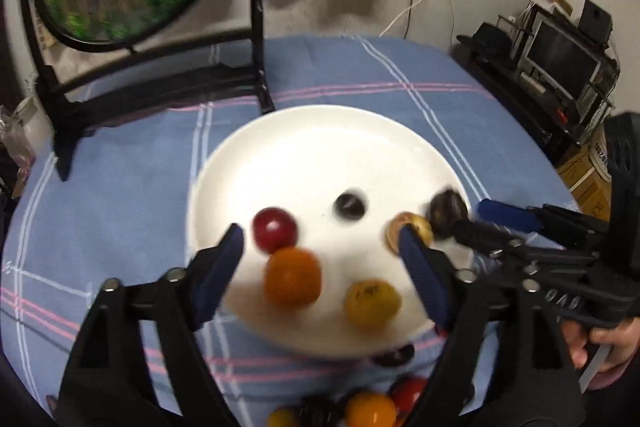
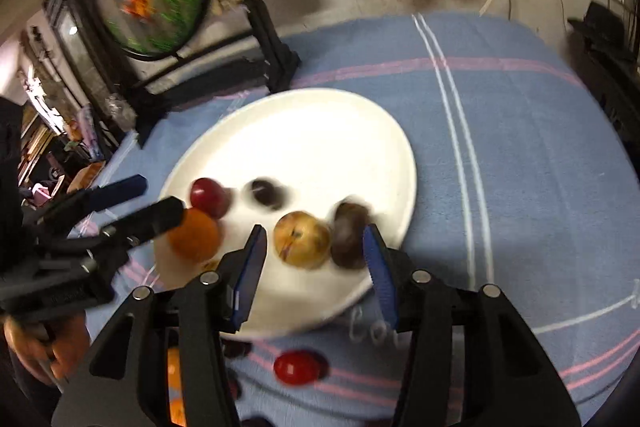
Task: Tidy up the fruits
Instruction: 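Place the dark plum and mangosteen on the white plate, then grasp the dark cherry with the left tool while the right tool grasps the red plum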
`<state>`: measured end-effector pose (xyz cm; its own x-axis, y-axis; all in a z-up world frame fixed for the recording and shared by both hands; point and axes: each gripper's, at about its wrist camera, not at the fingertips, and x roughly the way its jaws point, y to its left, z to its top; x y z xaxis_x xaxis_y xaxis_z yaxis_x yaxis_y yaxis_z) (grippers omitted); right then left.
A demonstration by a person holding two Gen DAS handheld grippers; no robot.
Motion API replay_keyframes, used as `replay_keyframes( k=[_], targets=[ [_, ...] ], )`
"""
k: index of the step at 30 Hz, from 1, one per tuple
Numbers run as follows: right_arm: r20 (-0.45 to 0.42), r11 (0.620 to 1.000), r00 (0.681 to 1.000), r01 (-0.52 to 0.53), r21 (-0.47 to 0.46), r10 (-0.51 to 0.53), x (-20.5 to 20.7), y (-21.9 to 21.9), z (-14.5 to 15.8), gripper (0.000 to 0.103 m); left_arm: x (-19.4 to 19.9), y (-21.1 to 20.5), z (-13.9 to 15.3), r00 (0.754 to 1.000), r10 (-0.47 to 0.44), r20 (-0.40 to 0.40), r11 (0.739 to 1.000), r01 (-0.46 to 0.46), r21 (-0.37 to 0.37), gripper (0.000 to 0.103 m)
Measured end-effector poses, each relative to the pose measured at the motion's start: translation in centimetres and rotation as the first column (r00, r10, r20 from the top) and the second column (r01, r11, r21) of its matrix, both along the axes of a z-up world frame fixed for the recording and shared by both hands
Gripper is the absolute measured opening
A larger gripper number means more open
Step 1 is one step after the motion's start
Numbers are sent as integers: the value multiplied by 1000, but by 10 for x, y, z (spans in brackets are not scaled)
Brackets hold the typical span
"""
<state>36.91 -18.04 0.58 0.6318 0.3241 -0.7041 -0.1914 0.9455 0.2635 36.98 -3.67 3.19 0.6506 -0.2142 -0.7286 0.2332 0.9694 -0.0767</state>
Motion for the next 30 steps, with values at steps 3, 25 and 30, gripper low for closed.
replay_keyframes(
  k=[3, 25, 30],
  targets=[
    [54, 999, 999, 1, -34, 1, -37, -13, 5, 52, -32, 17, 11, 999, 27, 47, 1000, -27, 5, 94],
    [-44, 981, 999, 2, -193, -11, -100, -17, -55, 41, -152, 67, -53, 998, -54, 31, 998, 54, 23, 87],
    [-44, 982, 999, 7, -188, -15, -101, -17, -54, 41, -147, 61, -65, 997, -78, -20, 997, 78, 19, 66]
  ],
)
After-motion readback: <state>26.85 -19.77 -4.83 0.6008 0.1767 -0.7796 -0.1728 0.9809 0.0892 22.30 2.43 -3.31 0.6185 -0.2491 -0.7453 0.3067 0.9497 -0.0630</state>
